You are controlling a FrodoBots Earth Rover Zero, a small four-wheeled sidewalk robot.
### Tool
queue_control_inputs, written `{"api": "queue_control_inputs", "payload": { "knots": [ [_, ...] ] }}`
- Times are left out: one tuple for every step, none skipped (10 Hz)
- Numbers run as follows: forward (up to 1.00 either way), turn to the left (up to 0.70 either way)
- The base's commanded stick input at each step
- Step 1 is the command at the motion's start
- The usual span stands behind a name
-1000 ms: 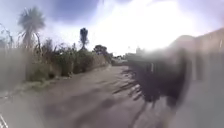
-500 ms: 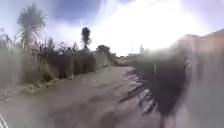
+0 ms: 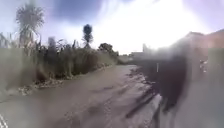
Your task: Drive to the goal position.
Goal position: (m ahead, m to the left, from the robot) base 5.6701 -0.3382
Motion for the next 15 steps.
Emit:
{"api": "queue_control_inputs", "payload": {
  "knots": [
    [0.85,0.00],
    [0.85,0.00],
    [0.85,0.00],
    [0.85,0.00],
    [0.85,0.00],
    [0.85,0.00],
    [0.85,-0.06],
    [0.85,-0.12],
    [0.85,-0.18],
    [0.85,-0.24],
    [0.85,-0.30],
    [0.85,-0.34],
    [0.85,-0.34],
    [0.85,-0.34],
    [0.85,-0.27]
  ]
}}
